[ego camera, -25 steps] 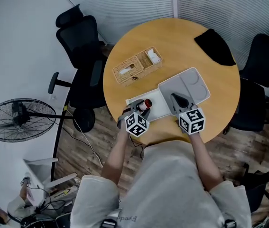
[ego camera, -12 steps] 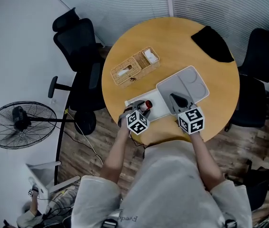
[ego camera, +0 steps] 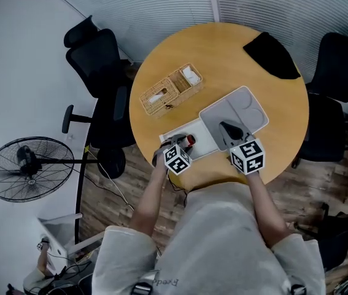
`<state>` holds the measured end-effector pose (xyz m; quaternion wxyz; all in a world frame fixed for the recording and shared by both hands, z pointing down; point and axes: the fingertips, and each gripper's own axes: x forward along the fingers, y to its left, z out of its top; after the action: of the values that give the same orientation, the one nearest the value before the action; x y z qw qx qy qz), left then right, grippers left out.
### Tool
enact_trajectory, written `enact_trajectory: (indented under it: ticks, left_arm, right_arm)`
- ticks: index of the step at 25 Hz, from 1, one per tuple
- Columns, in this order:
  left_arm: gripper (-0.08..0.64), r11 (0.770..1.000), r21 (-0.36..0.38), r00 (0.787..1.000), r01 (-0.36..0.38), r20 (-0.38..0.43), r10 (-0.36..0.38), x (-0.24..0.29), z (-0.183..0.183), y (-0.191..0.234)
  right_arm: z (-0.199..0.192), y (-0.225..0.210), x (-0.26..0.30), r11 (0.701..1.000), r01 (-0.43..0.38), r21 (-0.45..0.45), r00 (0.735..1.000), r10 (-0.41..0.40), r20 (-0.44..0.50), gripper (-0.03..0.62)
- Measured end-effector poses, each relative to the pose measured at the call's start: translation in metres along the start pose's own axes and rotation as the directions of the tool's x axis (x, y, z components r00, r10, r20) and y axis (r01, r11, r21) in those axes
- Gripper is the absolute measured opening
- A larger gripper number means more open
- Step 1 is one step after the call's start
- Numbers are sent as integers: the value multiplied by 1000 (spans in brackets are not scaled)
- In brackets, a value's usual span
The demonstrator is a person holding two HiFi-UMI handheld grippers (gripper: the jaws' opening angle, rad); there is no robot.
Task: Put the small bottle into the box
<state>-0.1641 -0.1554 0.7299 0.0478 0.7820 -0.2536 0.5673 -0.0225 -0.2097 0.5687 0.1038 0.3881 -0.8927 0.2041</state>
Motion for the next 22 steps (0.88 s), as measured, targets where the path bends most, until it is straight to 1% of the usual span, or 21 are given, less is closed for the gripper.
enact_trajectory:
  ticks: [5,8,16,22]
  left_arm:
    - [232,999,32,999,27,-33,-26,9,-4,-1]
    - [232,999,24,998,48,-40,-47,14,-6,-4]
    - [232,993,62,991,98,-93,-92,19,-17,-12]
    - [232,991,59,988,117,-103,-111,21,-23,-13]
  right_arm:
    - [0,-9,-1,1000,19,14,1000,-19,6,18]
    - [-2,-13,-1,999,28,21,1000,-28,-1,17]
    - [-4,-9,4,1000,19,15,1000,-19,-12,18]
    - [-7,-11,4,999,27,19,999,-27,-22,18]
